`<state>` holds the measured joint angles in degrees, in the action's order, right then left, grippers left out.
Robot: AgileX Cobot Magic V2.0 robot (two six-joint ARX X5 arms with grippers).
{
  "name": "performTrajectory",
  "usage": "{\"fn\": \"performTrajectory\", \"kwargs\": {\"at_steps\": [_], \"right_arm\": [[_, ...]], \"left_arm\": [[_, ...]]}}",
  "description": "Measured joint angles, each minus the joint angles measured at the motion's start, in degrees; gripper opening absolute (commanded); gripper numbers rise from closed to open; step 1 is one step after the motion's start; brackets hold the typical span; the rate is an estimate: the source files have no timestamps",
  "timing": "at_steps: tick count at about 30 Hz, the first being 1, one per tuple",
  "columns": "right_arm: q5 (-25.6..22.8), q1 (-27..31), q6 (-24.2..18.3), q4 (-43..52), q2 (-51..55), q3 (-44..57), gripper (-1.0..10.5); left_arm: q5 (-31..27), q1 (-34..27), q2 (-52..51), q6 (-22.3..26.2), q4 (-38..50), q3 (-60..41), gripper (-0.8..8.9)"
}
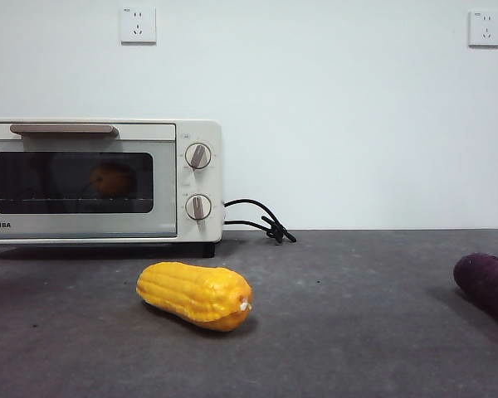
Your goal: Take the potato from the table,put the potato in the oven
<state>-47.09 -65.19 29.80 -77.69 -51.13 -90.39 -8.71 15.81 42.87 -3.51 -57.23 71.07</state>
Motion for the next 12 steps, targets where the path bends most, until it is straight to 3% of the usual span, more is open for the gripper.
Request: {"fn": "performTrajectory", "kwargs": {"at_steps": [2, 5, 9, 12], "right_arm": [[0.0, 0.0, 0.0, 0.02, 0.0, 0.0, 0.0], [0.0, 0.0, 0.0, 0.02, 0.0, 0.0, 0.0], [0.0, 0.0, 0.0, 0.02, 0.0, 0.0, 0.0], [0.0, 0.0, 0.0, 0.0, 0.0, 0.0, 0.0]], "left_arm": [[-0.13, -1.86, 1.25, 4.9, 3.93, -1.09, -0.03], [4.39, -4.57, 1.25, 10.71, 14.21, -5.84, -0.03], [11.69, -6.99, -3.61, 13.9, 31.89, -17.55, -0.03], [11.98, -8.24, -9.4, 14.19, 43.6, -28.72, -0.03]]}}
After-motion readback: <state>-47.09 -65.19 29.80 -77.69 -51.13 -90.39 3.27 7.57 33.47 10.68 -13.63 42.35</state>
